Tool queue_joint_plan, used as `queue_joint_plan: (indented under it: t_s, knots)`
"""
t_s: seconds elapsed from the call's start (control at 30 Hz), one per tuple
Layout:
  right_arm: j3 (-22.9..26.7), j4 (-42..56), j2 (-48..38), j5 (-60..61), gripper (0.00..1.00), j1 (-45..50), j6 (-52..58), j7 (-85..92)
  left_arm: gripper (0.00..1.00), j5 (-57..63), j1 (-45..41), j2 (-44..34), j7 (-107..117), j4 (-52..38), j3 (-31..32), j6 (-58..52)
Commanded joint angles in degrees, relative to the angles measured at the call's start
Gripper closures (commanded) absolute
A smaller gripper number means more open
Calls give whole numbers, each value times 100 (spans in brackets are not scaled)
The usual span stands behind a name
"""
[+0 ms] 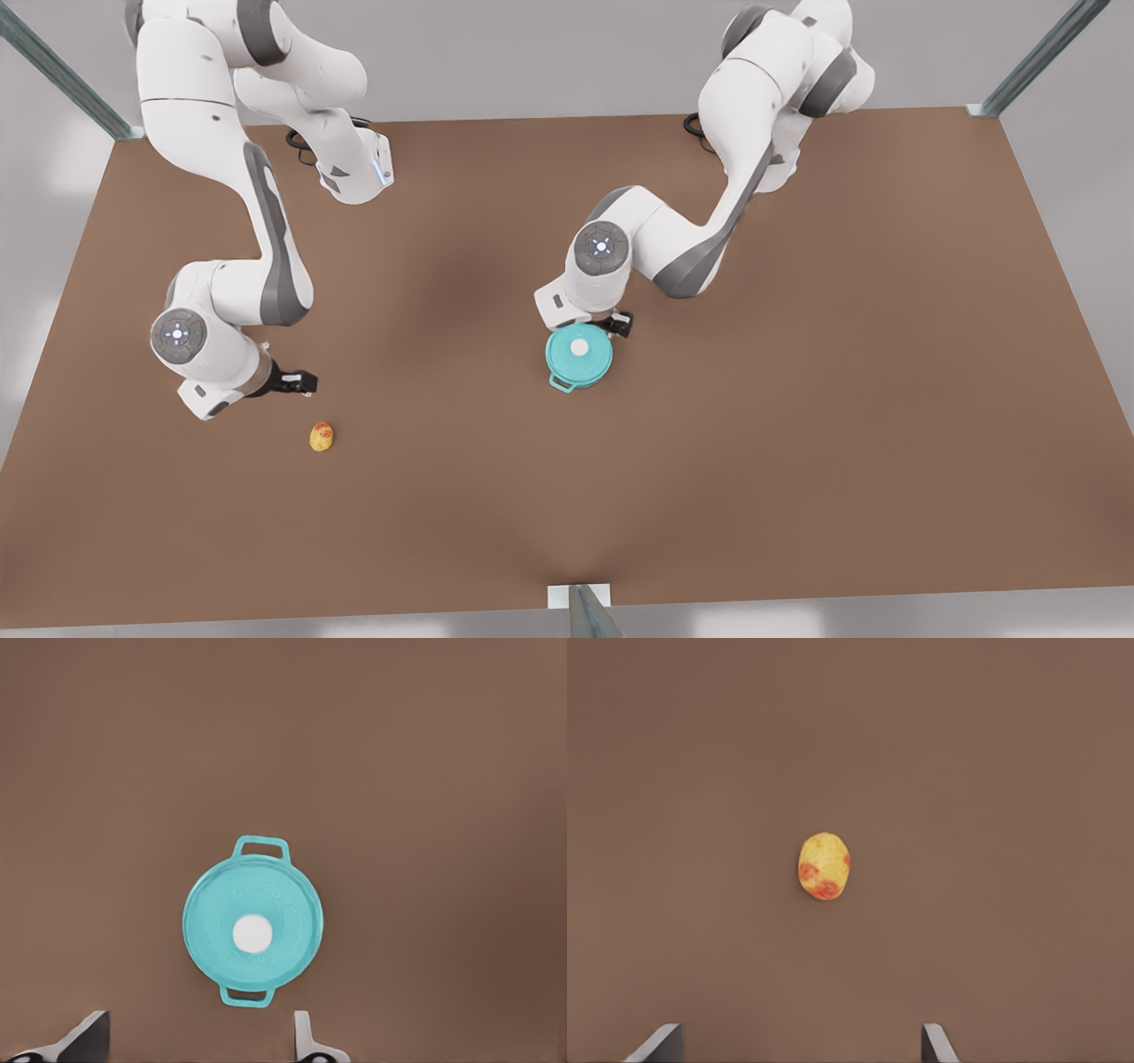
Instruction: Open the pot lid and put the potato into the pot
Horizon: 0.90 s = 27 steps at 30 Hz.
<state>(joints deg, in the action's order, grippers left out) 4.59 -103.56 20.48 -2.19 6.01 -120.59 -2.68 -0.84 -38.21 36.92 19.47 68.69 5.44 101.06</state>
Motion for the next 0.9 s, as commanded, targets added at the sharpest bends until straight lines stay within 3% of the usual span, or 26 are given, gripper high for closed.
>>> queue_joint_plan:
  t_s: [0.0,0.1,0.4,0.87]
  knots:
    - [-2,230,316,-71,0,76,-184,-49,0,76,33,43,3204,320,10,872]
    - [-2,494,826,-89,0,76,-307,-40,0,102,24,263,3221,733,10,1584]
    - [33,1250,1828,-63,0,-100,-351,-49,0,137,-160,325,3142,1296,10,1909]
    - [-46,1707,2566,25,0,-109,-633,-49,0,462,-73,659,3089,1304,-16,2322]
